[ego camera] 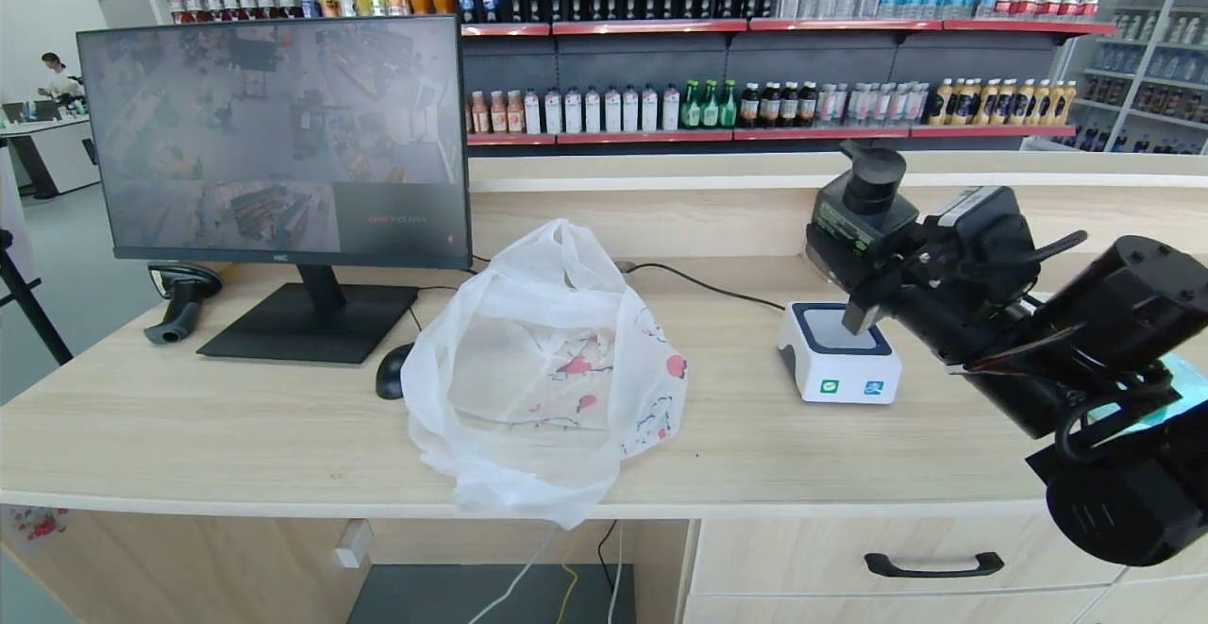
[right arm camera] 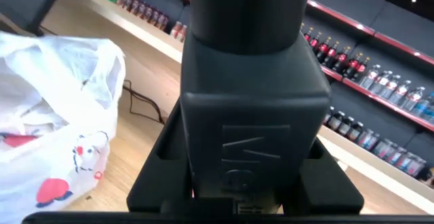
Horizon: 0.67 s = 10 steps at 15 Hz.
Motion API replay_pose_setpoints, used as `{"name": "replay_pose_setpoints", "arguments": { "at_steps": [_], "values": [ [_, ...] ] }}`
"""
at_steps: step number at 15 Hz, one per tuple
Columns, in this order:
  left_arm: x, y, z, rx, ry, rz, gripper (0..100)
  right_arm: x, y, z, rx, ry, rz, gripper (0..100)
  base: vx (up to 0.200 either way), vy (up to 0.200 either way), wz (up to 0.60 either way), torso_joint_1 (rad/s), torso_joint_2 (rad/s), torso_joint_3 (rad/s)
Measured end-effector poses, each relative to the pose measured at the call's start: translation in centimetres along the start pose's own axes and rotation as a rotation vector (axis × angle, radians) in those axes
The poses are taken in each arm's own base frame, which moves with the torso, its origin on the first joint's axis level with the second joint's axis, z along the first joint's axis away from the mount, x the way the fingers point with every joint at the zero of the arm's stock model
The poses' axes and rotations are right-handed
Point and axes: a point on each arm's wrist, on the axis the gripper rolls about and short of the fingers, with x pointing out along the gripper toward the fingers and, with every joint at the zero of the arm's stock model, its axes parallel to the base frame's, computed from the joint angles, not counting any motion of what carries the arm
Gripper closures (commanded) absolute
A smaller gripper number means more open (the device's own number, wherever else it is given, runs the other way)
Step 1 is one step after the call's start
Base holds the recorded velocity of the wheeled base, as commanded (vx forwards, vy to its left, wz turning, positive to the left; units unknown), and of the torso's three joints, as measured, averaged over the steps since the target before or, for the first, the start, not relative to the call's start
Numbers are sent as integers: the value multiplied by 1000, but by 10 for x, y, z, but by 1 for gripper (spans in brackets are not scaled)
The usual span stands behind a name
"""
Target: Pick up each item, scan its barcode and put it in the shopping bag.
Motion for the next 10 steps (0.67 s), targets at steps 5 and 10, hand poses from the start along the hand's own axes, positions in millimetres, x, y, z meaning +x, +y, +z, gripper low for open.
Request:
{"name": "replay_pose_setpoints", "arguments": {
  "at_steps": [5,10],
  "values": [
    [0,0,0,-2,0,1,0,-2,2,-19,-136,56,17,100,0,0,0,0,0,0],
    [0,0,0,-2,0,0,0,-9,10,-34,-192,86,100,100,0,0,0,0,0,0]
  ]
}}
